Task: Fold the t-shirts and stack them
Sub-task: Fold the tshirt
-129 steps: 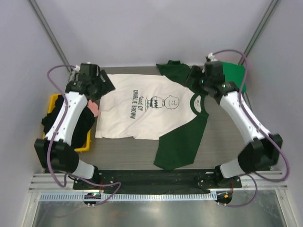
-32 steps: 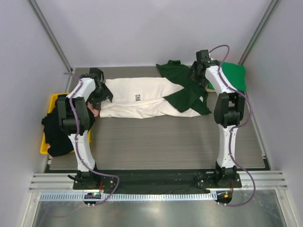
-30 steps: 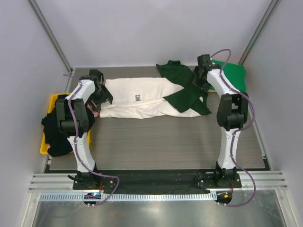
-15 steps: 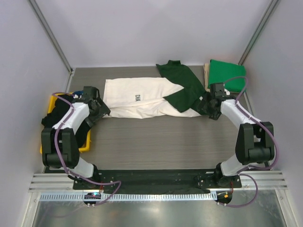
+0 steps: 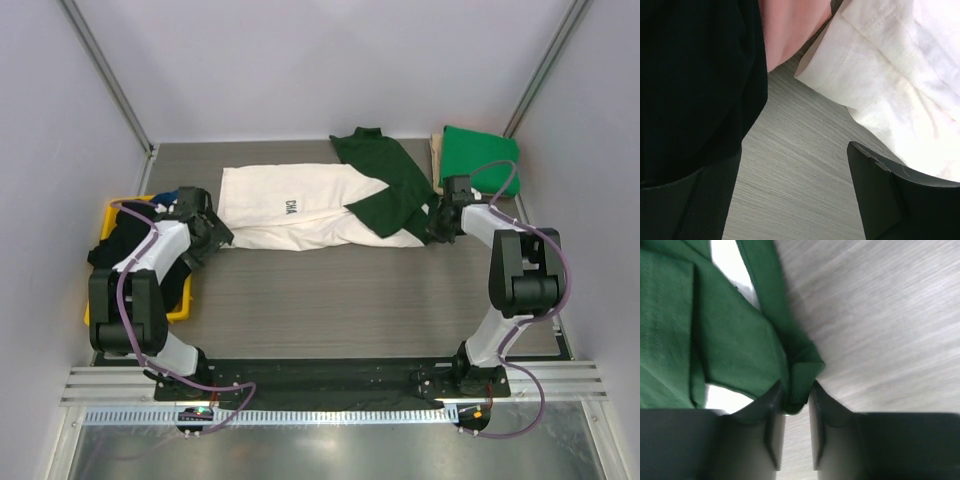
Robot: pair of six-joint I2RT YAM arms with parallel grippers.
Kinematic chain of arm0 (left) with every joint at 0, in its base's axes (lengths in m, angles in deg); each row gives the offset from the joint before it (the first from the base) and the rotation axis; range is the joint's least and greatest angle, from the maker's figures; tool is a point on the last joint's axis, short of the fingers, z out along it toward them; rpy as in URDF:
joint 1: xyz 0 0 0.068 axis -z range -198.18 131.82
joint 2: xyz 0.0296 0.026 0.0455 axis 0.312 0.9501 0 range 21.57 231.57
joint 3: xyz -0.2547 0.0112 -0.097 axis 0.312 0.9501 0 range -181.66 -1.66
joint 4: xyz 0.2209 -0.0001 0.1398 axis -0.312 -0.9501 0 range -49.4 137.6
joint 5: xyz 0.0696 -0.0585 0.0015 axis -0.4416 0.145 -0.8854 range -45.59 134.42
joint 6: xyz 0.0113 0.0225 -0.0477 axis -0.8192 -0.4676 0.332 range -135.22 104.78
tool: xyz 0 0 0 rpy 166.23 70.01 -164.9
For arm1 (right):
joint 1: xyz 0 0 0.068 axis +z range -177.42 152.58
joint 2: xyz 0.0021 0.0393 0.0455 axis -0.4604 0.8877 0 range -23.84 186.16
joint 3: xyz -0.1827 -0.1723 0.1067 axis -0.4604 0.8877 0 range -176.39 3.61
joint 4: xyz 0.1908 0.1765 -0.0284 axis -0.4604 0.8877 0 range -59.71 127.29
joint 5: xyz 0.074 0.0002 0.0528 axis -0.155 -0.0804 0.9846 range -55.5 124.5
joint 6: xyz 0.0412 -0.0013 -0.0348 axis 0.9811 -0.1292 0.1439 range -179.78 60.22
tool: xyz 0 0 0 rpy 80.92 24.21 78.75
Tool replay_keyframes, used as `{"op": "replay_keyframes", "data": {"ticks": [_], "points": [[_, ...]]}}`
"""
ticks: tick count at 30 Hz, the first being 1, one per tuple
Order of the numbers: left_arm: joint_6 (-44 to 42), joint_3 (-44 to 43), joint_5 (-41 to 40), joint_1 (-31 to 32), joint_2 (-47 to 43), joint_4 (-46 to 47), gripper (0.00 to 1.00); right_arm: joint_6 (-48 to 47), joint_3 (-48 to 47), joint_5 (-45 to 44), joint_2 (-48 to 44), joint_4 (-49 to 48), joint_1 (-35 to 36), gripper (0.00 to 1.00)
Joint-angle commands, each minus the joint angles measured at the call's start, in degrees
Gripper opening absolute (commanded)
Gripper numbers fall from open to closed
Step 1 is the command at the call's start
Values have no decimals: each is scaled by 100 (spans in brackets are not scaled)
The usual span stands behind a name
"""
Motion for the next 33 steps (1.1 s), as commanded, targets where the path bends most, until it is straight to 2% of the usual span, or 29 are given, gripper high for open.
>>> {"op": "replay_keyframes", "data": {"ticks": [1, 5, 10, 11, 18, 24, 27, 28, 30, 31, 33], "points": [[119, 28, -212, 19, 27, 380, 87, -89, -198, -95, 4, -329, -329, 1], [189, 63, -361, 98, 194, 582, 85, 105, 653, 280, -576, -653, -814, 1], [391, 11, -422, 239, 633, 864, 78, 157, 1137, 361, -937, -671, -842, 1], [418, -7, -449, 317, 704, 934, 77, 192, 1260, 614, -1007, -723, -842, 1], [673, -209, -572, 696, 1082, 1022, 73, 192, 1270, 818, -946, -759, -842, 1], [787, -367, -738, 758, 1337, 1145, 59, 140, 1244, 862, -876, -759, -842, 1], [709, -647, -791, 758, 1521, 1180, 41, 131, 1191, 915, -805, -750, -842, 1], [665, -753, -766, 749, 1548, 1163, 27, 148, 1156, 941, -744, -741, -842, 1], [498, -1234, -722, 758, 1600, 997, 14, 157, 981, 1090, -717, -663, -842, 1], [445, -1403, -713, 758, 1601, 917, 3, 166, 910, 1126, -709, -610, -842, 1], [313, -1824, -765, 758, 1548, 540, 0, 157, 577, 1309, -752, -391, -833, 1]]}}
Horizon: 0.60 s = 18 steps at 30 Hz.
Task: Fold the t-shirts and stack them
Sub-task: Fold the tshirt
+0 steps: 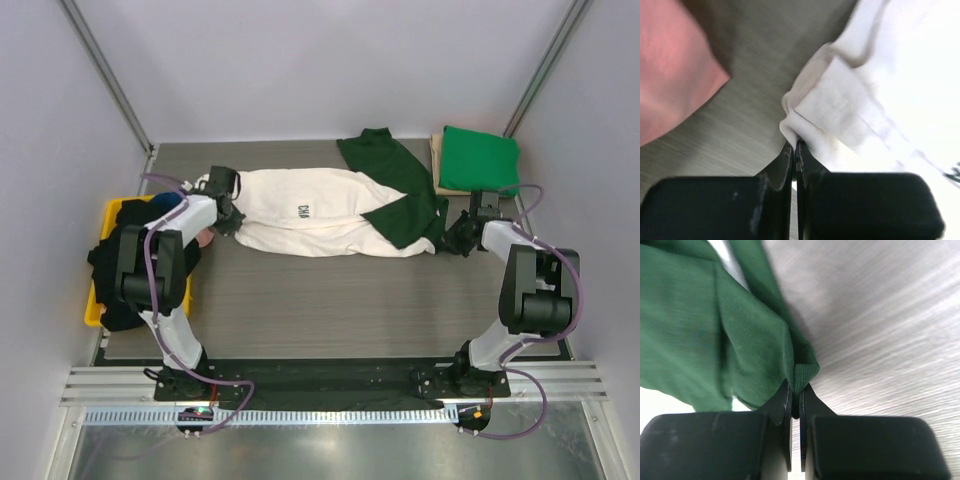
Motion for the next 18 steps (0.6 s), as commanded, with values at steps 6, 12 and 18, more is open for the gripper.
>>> {"op": "replay_keyframes", "data": {"ticks": [6, 12, 18], "points": [[-535, -1334, -498, -71, -1108, -1004, 0, -27, -1021, -39, -1297, 788, 15, 1], [-167, 571, -517, -185, -2542, -1040, 0, 351, 427, -471, -1741, 1150, -240, 1], [71, 2119, -270, -545, -3211, -890, 0, 685, 1589, -331, -2170, 1071, -679, 1]]}}
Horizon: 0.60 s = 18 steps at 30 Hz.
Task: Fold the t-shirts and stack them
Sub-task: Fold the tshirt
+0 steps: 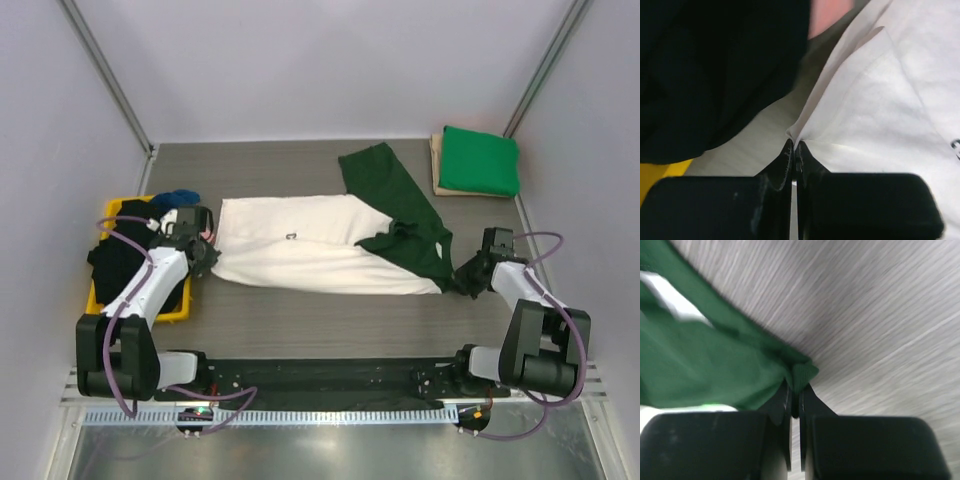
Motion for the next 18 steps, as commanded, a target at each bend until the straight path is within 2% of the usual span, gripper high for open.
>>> {"op": "replay_keyframes", "data": {"ticks": [1, 9, 12, 13, 15, 16, 18], "points": [[137, 518, 90, -207, -116, -121, 0, 255, 287, -120, -431, 216, -205, 1], [330, 888, 364, -278, -274, -129, 4, 369, 577, -261, -1232, 541, -267, 1], [348, 932, 399, -278, -467, -235, 15, 395, 656, -270, -1459, 664, -293, 1], [348, 950, 434, -278, -520, -252, 28, 395, 683, -244, -1530, 673, -293, 9], [330, 959, 557, -277, -705, -305, 46, 387, 736, -173, -1662, 708, -293, 29], [313, 941, 592, -278, -792, -357, 58, 326, 727, -51, -1776, 717, -293, 53], [190, 784, 636, -269, -1020, -437, 64, 273, 631, -6, -1891, 744, -285, 71]]}}
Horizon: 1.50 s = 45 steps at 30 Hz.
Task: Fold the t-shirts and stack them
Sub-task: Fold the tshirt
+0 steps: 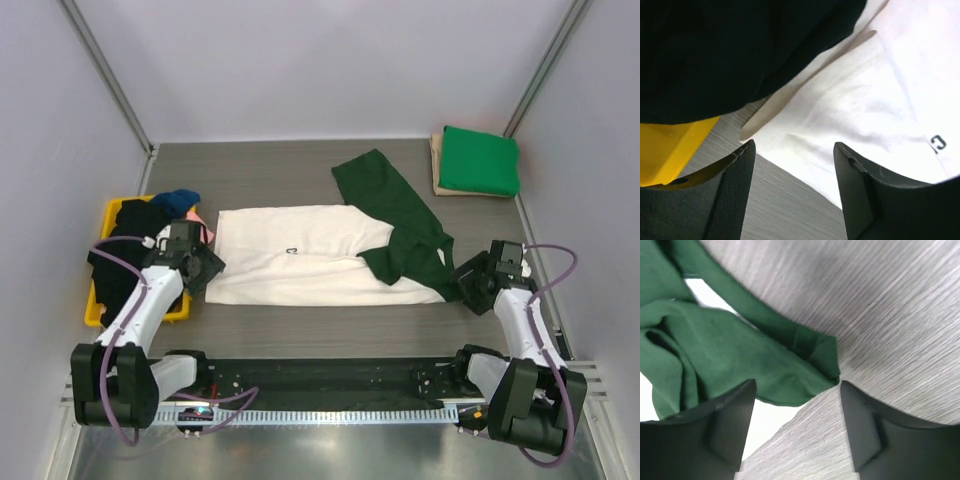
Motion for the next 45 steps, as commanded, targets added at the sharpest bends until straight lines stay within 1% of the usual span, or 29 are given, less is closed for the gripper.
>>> {"op": "replay_keyframes", "data": {"ticks": [1, 5, 7, 8, 10, 11, 13, 14, 15, 16, 17, 18, 19, 20, 22, 23, 24, 25, 26, 28, 29, 31, 32, 33, 35, 40, 43, 44, 45], "points": [[-177, -268, 121, -28, -409, -140, 66, -169, -163, 53, -363, 68, -24, 76], [-616, -1005, 199, -37, -524, -350, 68, -520, -917, 97, -609, 121, -7, 78], [-1073, -1479, 331, -37, -446, -403, 70, -617, -1181, 299, -610, -168, 133, 78], [-1231, -1630, 436, -28, -384, -543, 70, -679, -1548, 325, -401, -352, 221, 79], [-1704, -2085, 612, -28, -156, -894, 70, -793, -2050, 186, -6, -424, 721, 79], [-1855, -2210, 796, -28, -77, -1026, 70, -1020, -2653, 89, 571, -467, 984, 79], [-2241, -2360, 841, -11, 12, -1290, 70, -1284, -3298, -237, 1258, -494, 1774, 80], [-2374, -2378, 824, -11, 12, -1326, 70, -1477, -3997, -237, 1627, -494, 1951, 80], [-2523, -2361, 772, -11, -5, -1379, 70, -1714, -4378, -237, 2423, -477, 2136, 80], [-2681, -2343, 684, -2, -32, -1466, 70, -1786, -4748, -237, 2814, -442, 2164, 80], [-2631, -2187, 535, 24, -119, -1458, 70, -1856, -5430, -228, 3166, -433, 2181, 80], [-2595, -2072, 360, 50, -189, -1397, 70, -1988, -5776, -202, 3944, -450, 2208, 80], [-2578, -1897, 410, 59, -277, -1153, 70, -2050, -6119, -202, 4299, -459, 2234, 80], [-2516, -1747, 472, 68, -426, -1029, 70, -2129, -6871, -167, 4721, -459, 2252, 80], [-2428, -1307, 376, 68, -576, -774, 69, -2340, -7639, -228, 5837, -459, 2296, 80], [-2393, -1210, 341, 68, -629, -703, 69, -2358, -8426, -228, 6172, -459, 2287, 80], [-2419, -1288, 349, 77, -647, -737, 69, -2367, -8843, -228, 6514, -450, 2296, 80], [-2419, -1332, 340, 77, -656, -790, 69, -2376, -9265, -202, 7249, -450, 2296, 80], [-2463, -1315, 323, 77, -699, -730, 69, -2384, -10043, -176, 7569, -450, 2322, 80], [-2498, -1341, 314, 77, -700, -685, 69, -2437, -10838, -193, 8551, -450, 2357, 80], [-2524, -1341, 305, 77, -700, -694, 69, -2455, -11512, -210, 8861, -520, 2401, 80], [-2516, -1324, 357, 86, -665, -694, 68, -2464, -11965, -237, 9302, -713, 2445, 83], [-2525, -1324, 384, 86, -647, -685, 68, -2542, -12098, -237, 9600, -1036, 2480, 84], [-2525, -1315, 376, 86, -630, -685, 68, -2551, -12082, -515, 9681, -1204, 2533, 85], [-2542, -1333, 410, 86, -568, -694, 68, -2543, -12099, -650, 9944, -1521, 2577, 86], [-2551, -1332, 446, 95, -524, -694, 67, -2569, -12222, -676, 10323, -1619, 2726, 86], [-2551, -1324, 490, 95, -542, -694, 68, -2525, -12073, -624, 10411, -1602, 2753, 72], [-2551, -1324, 498, 95, -524, -702, 68, -2508, -12055, -624, 10429, -1515, 2753, 61], [-2551, -1315, 481, 95, -524, -703, 67, -2516, -12055, -624, 10472, -1479, 2753, 57]]}}
